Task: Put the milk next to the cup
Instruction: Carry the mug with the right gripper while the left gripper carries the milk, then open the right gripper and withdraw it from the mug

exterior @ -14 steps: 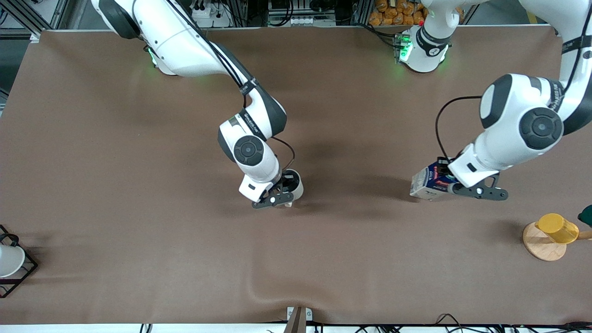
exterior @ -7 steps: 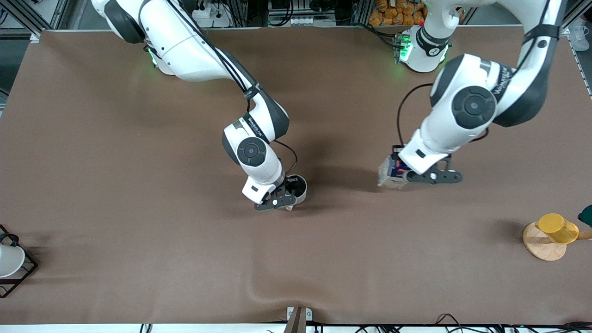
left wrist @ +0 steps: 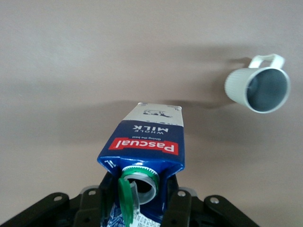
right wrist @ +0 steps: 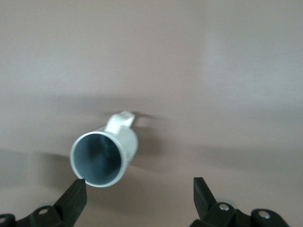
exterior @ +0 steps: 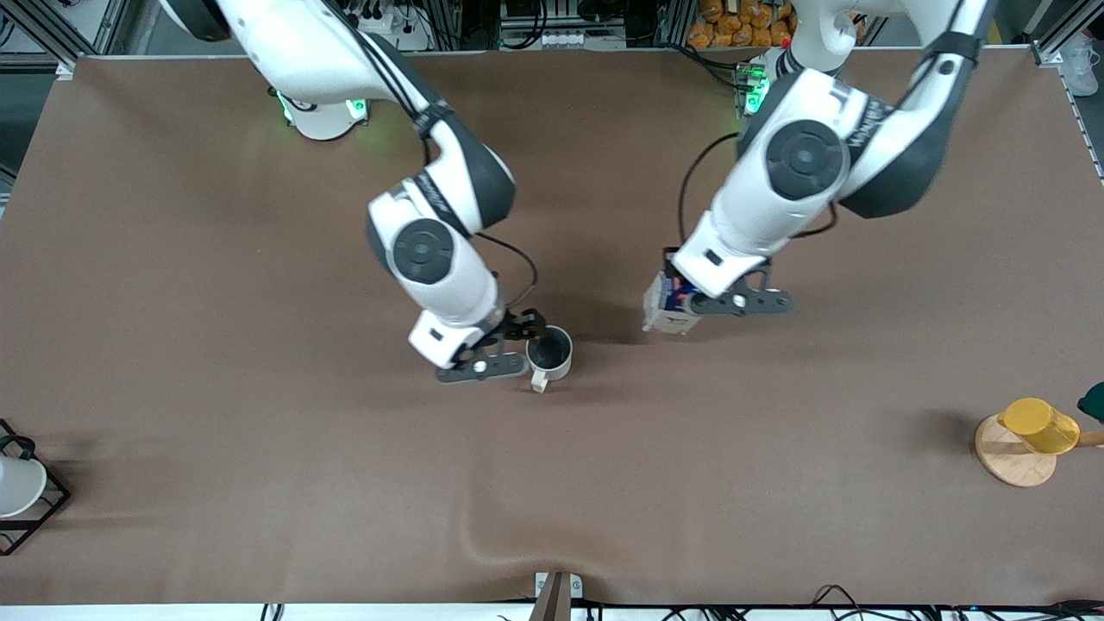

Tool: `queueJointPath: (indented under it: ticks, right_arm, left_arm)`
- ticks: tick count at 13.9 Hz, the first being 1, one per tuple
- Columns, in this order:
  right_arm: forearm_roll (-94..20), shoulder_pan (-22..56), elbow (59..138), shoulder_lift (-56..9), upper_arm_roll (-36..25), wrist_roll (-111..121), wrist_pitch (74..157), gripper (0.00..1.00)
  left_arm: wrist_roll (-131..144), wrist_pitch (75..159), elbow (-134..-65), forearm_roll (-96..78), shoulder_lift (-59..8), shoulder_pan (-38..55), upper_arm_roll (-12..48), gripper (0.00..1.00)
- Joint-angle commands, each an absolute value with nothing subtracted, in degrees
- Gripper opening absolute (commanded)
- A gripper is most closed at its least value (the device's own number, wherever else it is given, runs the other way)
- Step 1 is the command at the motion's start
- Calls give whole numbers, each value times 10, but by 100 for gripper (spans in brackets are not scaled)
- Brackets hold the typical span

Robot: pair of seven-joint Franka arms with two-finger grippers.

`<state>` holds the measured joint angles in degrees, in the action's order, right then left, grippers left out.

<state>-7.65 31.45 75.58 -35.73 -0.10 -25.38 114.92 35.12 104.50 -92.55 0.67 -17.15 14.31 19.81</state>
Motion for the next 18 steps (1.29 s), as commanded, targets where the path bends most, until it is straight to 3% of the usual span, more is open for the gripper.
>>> queueJointPath:
  ticks: [1, 6, 11, 14, 18]
  right_arm:
    - [-85, 251, 777, -330, 11, -252, 1107, 100]
    - [-84, 138, 799, -278, 8, -114, 977, 100]
    - [-53, 13, 853, -209, 5, 29, 969, 100]
    - [21, -8, 861, -162, 5, 57, 962, 100]
    - [33, -8, 919, -75, 4, 54, 956, 100]
  left_arm:
    - [388, 1033, -882, 4, -213, 188, 192, 46]
    - [454, 1037, -812, 17, -285, 253, 186, 46]
    - [458, 1049, -768, 28, -333, 286, 181, 46]
    - [457, 1075, -768, 28, -347, 298, 172, 47]
    - [452, 1111, -768, 28, -359, 306, 167, 48]
